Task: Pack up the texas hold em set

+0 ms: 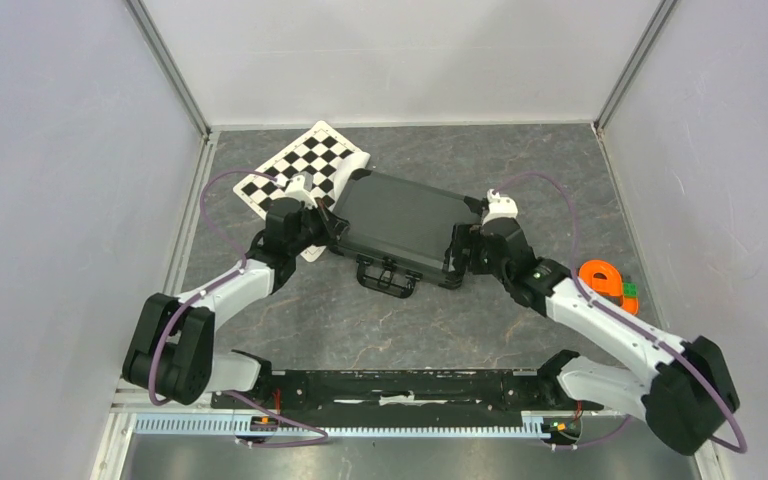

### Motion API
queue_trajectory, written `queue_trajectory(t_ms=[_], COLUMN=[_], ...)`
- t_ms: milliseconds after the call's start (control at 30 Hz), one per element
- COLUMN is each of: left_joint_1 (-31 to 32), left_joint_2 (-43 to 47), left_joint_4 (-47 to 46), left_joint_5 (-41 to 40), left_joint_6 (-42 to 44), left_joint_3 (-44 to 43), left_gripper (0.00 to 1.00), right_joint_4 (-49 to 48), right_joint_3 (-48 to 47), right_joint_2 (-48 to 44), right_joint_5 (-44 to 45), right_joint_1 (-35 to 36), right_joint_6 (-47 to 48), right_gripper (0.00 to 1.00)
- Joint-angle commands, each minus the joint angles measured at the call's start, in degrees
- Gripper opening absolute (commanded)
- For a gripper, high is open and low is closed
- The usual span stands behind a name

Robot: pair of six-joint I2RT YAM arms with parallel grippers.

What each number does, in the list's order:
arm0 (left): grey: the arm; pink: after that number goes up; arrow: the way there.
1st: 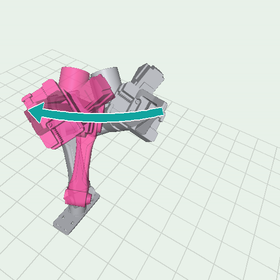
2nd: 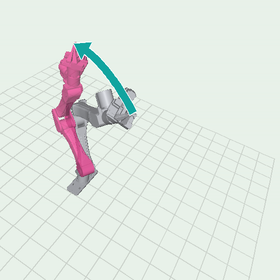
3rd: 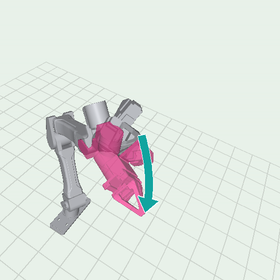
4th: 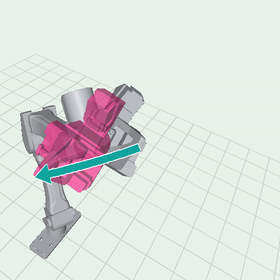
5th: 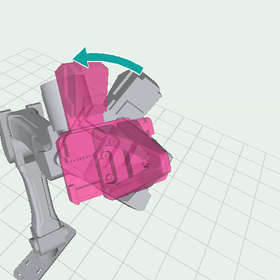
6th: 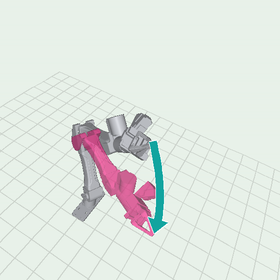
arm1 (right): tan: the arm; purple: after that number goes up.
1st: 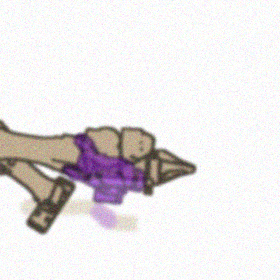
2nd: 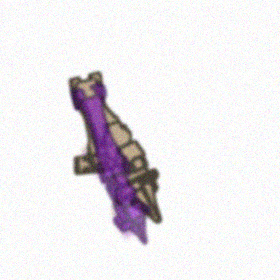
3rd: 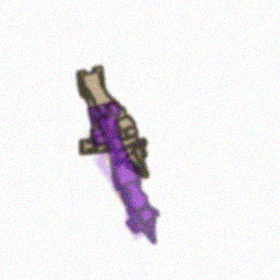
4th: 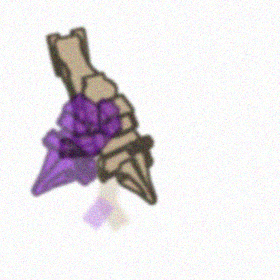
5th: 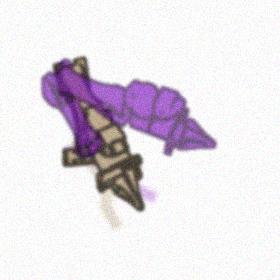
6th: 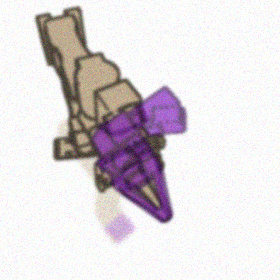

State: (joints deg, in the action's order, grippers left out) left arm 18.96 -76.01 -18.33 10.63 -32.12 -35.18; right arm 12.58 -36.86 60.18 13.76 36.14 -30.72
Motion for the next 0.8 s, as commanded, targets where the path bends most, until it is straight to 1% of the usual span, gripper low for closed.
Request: queue_trajectory(t_ms=[0, 67, 133, 300, 333, 500, 700, 767], left_joint_1=[-0.24, -0.24, -0.24, -0.24, -0.24, -0.24, -0.24, -0.24], left_joint_2=[0.21, -0.51, -1.10, -1.33, -0.92, 2.79, 1.89, 2.85], left_joint_4=[0.31, 0.31, 0.31, 0.31, 0.31, 0.31, 0.31, 0.31], left_joint_5=[-0.60, -0.60, -0.60, -0.60, -0.60, -0.60, -0.60, -0.60], left_joint_6=[1.35, 1.35, 1.35, 1.35, 1.35, 1.35, 1.35, 1.35], left_joint_3=[0.28, 0.28, 0.28, 0.28, 0.28, 0.28, 0.28, 0.28], left_gripper=[0.02, 0.02, 0.02, 0.02, 0.02, 0.02, 0.02, 0.02], right_joint_4=[-0.94, -1.24, -3.98, -10.68, -11.12, -9.68, -8.77, -8.06], right_joint_3=[-4.73, -5.23, -3.85, 0.07, 0.37, -0.48, -1.65, -2.68], right_joint_2=[6.01, 9.85, 11.90, 13.60, 13.96, 16.86, 19.02, 19.59], right_joint_5=[1.48, -0.93, -4.52, -14.40, -15.98, -17.84, -17.38, -18.14], right_joint_1=[-2.30, -3.86, -5.37, -10.62, -11.45, -11.99, -13.11, -14.95], right_joint_6=[-3.22, -3.80, -3.71, -2.15, -1.44, 2.27, 5.23, 6.91], right_gripper=[0.98, 0.98, 0.98, 0.98, 0.95, 0.88, 0.74, 0.75])
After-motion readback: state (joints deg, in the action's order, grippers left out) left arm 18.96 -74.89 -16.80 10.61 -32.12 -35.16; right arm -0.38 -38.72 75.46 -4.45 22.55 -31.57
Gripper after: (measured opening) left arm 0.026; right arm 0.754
